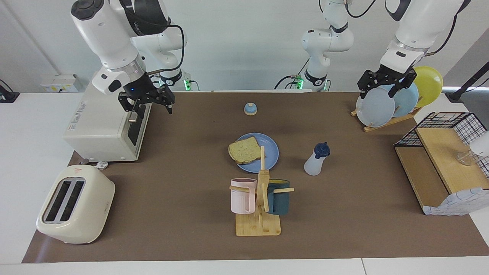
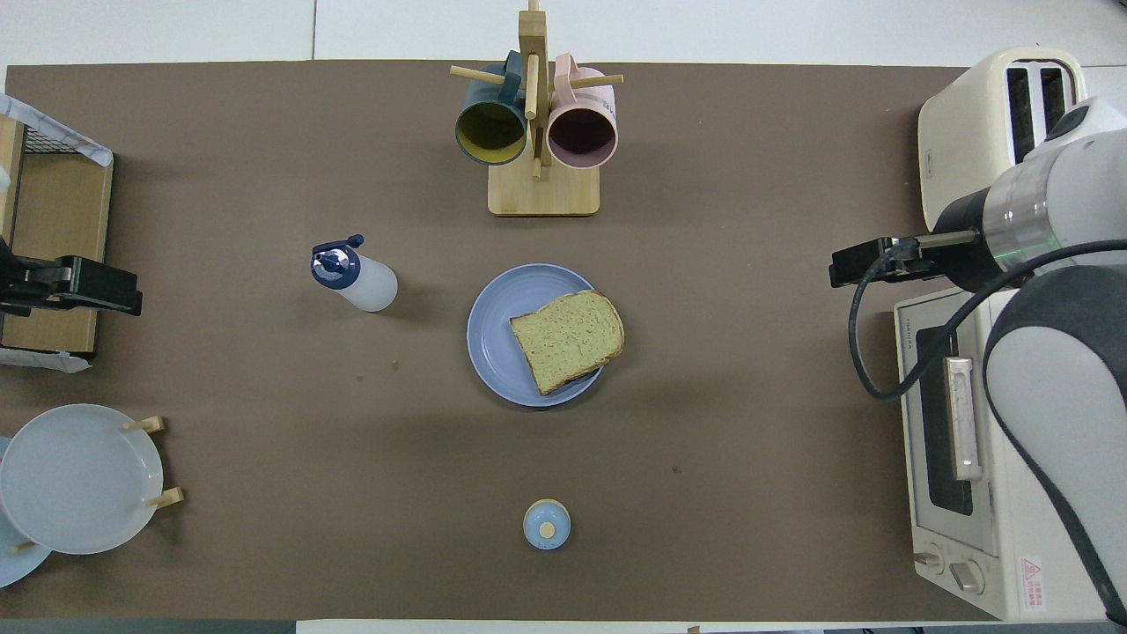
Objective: Put bread on plate and add seasoning
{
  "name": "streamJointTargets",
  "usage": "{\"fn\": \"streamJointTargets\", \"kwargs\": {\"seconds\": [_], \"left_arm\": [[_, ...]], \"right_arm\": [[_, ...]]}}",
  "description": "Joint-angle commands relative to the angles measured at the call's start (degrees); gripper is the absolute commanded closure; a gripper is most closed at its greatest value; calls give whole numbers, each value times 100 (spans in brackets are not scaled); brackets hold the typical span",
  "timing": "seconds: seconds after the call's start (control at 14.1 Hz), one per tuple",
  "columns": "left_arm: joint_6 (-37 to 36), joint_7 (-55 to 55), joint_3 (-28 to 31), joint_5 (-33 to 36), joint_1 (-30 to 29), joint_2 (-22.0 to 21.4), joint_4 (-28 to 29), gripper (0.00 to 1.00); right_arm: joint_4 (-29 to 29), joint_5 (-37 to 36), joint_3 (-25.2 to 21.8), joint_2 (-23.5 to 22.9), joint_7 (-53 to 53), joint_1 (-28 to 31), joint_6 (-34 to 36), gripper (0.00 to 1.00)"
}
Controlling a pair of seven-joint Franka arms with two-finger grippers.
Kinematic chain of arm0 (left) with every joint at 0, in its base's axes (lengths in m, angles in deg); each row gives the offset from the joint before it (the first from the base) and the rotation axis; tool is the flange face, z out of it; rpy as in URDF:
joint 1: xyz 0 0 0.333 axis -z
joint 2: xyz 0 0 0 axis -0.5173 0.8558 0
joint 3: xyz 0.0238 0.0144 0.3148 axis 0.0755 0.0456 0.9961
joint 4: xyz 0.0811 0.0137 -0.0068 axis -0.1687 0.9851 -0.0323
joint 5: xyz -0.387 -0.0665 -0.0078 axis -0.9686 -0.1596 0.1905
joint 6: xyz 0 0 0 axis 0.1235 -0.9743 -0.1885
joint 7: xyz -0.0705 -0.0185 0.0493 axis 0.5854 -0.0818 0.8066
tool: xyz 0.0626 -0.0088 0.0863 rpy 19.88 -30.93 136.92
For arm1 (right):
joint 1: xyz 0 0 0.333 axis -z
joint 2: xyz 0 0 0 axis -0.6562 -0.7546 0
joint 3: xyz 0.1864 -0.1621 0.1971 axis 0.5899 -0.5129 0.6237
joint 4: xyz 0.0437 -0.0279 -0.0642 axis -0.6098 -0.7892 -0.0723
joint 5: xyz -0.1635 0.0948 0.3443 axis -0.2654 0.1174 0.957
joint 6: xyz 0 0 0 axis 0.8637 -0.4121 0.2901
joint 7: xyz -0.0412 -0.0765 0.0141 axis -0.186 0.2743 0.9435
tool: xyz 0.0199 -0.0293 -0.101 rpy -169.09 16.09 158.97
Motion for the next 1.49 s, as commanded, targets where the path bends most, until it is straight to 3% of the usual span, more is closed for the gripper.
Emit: {"fn": "streamJointTargets", "kwargs": {"seconds": [0.0,0.21,0.36,0.64,1.14,1.42], "left_arm": [[-146,106,-112,-173,-125,55,28,0],[338,106,-95,-436,-151,-69,443,0],[286,97,-77,-446,-125,-34,374,0],[-12,80,-25,-367,-29,72,58,0],[-39,115,63,-358,7,125,31,0],[-48,115,63,-358,7,116,31,0]], "right_arm": [[-295,-12,-9,252,-63,-28,-96,0],[230,-582,-26,60,-46,51,526,0],[609,-1074,-18,-38,-46,51,1036,0],[690,-1015,-114,32,59,296,1662,0],[751,-945,-166,-205,499,543,1198,0],[725,-945,-176,-4,490,656,1461,0]]}}
